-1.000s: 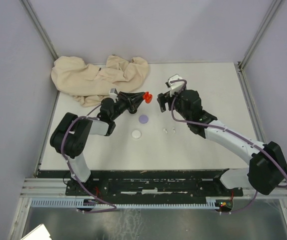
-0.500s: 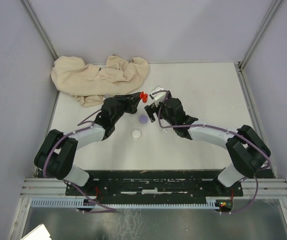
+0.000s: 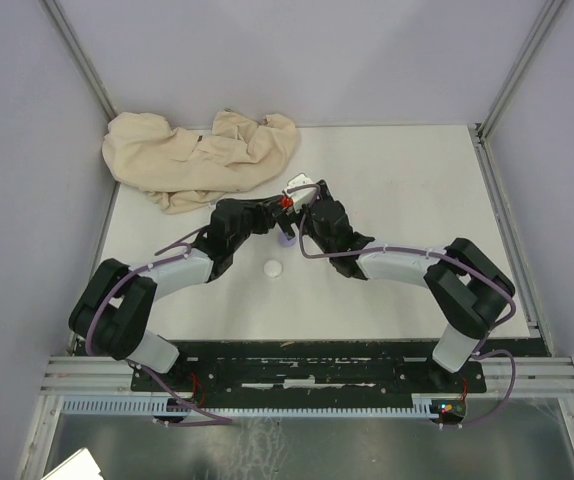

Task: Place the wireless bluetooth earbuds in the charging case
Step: Close the charging case.

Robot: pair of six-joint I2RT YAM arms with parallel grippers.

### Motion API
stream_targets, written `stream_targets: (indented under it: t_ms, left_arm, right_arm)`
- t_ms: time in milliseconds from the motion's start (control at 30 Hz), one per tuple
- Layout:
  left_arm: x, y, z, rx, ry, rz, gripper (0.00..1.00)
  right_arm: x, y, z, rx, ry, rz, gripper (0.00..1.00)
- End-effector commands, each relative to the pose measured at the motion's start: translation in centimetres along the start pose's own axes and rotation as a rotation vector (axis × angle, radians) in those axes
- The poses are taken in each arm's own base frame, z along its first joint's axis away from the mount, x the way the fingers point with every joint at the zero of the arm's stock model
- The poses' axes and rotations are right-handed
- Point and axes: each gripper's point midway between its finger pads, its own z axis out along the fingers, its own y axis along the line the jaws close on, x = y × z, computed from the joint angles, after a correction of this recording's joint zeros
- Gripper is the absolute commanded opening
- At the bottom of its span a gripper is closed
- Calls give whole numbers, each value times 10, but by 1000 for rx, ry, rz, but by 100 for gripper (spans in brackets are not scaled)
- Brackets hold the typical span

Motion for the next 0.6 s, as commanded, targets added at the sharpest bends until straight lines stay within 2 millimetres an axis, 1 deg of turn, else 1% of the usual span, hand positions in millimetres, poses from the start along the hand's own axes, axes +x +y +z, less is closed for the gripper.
stream_targets:
  t_ms: [0, 100, 267, 400, 567]
  left_arm:
    - [7, -20, 2, 42, 12, -49, 3]
    - [7, -19, 1, 44, 11, -47, 3]
    - [9, -17, 1, 43, 26, -35, 3]
    - [11, -10, 2, 31, 44, -32, 3]
    - [8, -6, 3, 27, 40, -26, 3]
  right_arm:
    - [-37, -10, 11, 63, -111, 26, 100]
    - [-35, -15, 11, 90, -105, 14, 100]
    - [-31, -23, 6, 123, -88, -36, 100]
    - [-30, -29, 0, 141, -80, -87, 99]
    - [-25, -36, -6, 157, -48, -152, 99]
